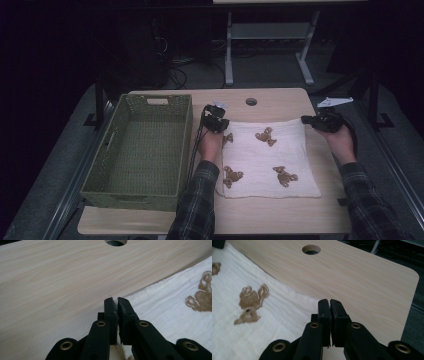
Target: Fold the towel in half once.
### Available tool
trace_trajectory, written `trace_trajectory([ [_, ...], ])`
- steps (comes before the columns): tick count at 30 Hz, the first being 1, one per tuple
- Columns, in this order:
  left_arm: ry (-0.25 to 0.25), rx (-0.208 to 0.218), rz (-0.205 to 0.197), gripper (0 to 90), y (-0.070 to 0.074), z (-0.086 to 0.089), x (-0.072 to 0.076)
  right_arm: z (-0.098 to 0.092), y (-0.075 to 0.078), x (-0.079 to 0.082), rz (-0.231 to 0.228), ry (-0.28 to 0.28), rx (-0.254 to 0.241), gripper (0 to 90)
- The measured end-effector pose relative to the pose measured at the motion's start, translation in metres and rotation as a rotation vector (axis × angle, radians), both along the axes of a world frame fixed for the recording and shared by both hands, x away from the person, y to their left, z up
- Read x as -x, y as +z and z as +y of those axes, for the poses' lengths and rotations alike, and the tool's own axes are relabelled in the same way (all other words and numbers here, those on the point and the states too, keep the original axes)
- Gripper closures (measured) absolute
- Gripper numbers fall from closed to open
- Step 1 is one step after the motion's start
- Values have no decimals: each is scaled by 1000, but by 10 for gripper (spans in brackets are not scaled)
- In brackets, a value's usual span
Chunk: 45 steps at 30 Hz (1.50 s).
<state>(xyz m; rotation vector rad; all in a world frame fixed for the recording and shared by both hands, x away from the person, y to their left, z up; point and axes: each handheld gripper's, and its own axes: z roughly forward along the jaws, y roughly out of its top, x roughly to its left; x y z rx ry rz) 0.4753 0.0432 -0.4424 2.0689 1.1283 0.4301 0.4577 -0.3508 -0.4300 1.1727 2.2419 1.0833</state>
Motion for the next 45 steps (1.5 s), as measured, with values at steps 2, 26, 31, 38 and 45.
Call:
trace_trajectory([
  [2,-9,9,-3,861,1,1,6,-3,-1,6,4,0,9,872],
  [26,-65,-20,-71,862,25,11,79,-4,3,78,30,79,37,872],
  [31,-78,-17,-65,862,22,12,93,-4,1,92,50,81,36,872],
  [38,-97,12,-74,862,22,13,113,-6,0,110,54,107,63,871],
  [45,-110,38,-70,862,20,15,130,-10,-2,127,65,117,58,871],
])
